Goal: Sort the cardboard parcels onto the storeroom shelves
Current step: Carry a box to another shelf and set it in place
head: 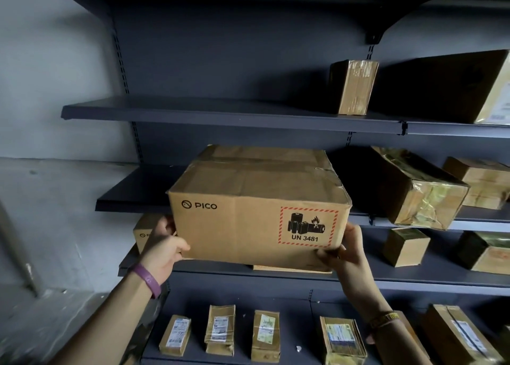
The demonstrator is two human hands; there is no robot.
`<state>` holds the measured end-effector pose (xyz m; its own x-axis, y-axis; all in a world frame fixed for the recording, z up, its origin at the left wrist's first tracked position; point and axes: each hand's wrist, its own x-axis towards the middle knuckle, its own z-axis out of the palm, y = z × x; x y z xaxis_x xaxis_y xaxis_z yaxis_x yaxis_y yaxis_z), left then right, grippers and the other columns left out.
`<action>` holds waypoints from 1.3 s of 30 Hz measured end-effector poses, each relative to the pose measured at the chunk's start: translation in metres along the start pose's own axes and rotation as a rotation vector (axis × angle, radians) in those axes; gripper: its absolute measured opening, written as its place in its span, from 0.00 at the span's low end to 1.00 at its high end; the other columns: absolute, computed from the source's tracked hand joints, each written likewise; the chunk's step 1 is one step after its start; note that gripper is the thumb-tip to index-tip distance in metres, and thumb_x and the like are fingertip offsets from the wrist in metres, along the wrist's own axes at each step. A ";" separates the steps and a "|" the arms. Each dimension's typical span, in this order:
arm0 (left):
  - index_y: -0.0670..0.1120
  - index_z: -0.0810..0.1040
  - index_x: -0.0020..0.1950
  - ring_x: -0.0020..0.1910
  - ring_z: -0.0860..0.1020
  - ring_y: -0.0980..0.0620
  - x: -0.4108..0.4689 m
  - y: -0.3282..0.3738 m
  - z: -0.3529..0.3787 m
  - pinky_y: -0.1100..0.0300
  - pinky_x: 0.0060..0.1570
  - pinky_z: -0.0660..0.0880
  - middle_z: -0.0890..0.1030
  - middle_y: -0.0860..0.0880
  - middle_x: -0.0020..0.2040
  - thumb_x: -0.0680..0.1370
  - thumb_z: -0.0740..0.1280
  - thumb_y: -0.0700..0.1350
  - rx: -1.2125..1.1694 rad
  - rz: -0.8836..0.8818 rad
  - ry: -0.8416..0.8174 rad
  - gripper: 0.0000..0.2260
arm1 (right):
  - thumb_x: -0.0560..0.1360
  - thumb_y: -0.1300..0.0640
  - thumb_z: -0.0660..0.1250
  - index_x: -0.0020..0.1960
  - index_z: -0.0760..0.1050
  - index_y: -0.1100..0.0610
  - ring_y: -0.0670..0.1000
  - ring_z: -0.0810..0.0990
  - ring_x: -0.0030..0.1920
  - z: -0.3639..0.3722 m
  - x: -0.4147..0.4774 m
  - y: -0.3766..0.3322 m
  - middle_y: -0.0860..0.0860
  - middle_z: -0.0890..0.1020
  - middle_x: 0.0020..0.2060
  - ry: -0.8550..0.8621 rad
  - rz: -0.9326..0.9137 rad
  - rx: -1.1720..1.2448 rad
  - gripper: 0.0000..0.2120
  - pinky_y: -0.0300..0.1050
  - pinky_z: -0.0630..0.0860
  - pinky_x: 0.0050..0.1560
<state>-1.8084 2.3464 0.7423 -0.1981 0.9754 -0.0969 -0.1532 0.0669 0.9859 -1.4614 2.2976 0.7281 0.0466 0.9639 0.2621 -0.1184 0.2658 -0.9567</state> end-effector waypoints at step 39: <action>0.48 0.75 0.67 0.61 0.78 0.38 0.003 -0.014 0.020 0.40 0.54 0.77 0.78 0.37 0.63 0.78 0.63 0.60 -0.898 -0.196 -0.426 0.23 | 0.83 0.56 0.55 0.68 0.70 0.57 0.58 0.77 0.64 -0.001 0.024 0.000 0.55 0.80 0.61 0.264 0.078 0.443 0.16 0.53 0.82 0.52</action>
<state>-1.7872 2.3530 0.7307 0.2436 0.9697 -0.0164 -0.8522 0.2221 0.4736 -1.4598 2.3204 0.7338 0.2627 0.9600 0.0970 -0.5374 0.2291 -0.8116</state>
